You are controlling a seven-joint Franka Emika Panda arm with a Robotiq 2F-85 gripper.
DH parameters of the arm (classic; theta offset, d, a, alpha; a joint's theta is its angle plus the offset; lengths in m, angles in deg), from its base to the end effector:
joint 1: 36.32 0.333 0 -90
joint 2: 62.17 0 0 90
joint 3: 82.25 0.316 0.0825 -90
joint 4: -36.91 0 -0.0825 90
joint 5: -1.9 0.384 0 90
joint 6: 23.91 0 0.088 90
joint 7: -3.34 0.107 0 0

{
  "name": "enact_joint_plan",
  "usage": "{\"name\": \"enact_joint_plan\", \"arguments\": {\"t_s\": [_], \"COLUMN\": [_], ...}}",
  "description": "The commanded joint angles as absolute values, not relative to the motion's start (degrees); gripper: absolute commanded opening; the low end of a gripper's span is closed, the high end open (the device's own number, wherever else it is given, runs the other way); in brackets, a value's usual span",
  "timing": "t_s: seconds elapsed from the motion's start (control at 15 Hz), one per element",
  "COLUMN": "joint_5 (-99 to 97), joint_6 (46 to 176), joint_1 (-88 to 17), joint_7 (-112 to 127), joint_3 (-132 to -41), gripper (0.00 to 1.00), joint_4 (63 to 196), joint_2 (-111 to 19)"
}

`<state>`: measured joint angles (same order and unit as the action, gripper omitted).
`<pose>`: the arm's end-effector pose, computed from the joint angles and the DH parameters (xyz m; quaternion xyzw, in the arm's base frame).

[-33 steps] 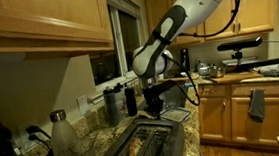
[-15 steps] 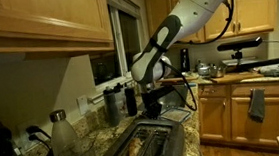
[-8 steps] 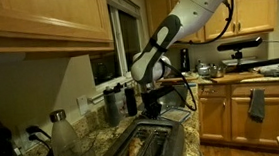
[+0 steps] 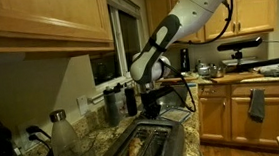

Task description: Place the slices of bread in the toaster

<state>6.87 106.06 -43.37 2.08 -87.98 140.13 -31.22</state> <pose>0.6318 -0.1365 0.2415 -0.9918 0.1230 0.0338 0.0105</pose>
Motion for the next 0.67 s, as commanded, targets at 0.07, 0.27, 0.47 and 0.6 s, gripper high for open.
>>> {"name": "enact_joint_plan", "arguments": {"t_s": [0.07,0.27,0.47,0.6], "joint_5": [7.9,7.8,7.7,7.7], "joint_6": [107.2,107.3,107.4,107.4], "joint_1": [-44.7,-44.7,-44.8,-44.9], "joint_7": [1.3,1.3,1.4,1.4], "joint_3": [-87.0,-87.0,-87.1,-87.1], "gripper": [0.09,0.08,0.08,0.08], "joint_4": [139.3,139.2,139.0,139.0], "joint_2": [-30.1,-29.8,-29.5,-29.5]}}
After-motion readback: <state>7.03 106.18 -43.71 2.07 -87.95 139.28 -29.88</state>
